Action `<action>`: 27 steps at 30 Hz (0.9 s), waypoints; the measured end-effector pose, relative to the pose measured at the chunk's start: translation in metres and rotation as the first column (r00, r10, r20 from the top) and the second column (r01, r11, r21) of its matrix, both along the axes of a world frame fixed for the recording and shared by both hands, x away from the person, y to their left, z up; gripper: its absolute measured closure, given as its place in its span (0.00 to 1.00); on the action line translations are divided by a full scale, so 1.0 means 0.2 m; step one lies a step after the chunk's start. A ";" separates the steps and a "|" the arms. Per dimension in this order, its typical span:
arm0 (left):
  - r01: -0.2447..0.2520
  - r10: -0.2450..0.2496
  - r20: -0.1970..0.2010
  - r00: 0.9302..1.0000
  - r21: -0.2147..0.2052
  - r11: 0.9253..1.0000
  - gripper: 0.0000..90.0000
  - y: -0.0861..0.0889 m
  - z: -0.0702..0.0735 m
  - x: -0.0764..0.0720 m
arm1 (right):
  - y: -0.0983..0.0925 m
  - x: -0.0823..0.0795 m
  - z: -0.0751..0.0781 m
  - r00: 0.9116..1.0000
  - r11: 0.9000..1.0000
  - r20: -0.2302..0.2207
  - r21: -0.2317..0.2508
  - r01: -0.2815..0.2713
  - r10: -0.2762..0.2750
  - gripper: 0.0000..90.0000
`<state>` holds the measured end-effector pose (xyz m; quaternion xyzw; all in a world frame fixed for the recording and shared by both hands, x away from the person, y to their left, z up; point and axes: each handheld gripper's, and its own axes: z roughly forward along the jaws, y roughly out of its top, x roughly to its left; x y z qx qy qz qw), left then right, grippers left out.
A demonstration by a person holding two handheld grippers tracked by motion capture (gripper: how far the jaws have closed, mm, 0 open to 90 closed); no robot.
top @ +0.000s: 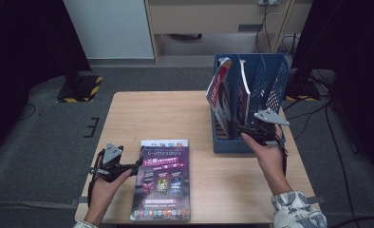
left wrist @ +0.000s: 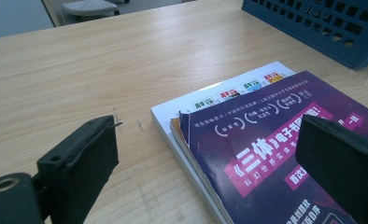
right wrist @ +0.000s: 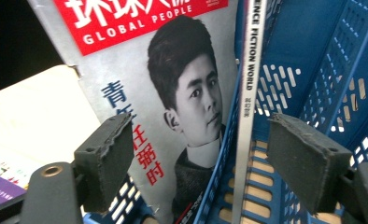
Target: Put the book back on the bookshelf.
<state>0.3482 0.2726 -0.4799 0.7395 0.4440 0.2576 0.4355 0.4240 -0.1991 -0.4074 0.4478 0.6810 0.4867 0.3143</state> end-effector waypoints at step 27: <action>0.021 -0.021 -0.006 1.000 0.027 0.999 0.14 -0.03 -0.01 -0.01 | 0.23 -0.14 -0.05 0.981 0.982 -0.066 -0.036 -0.186 0.183 0.41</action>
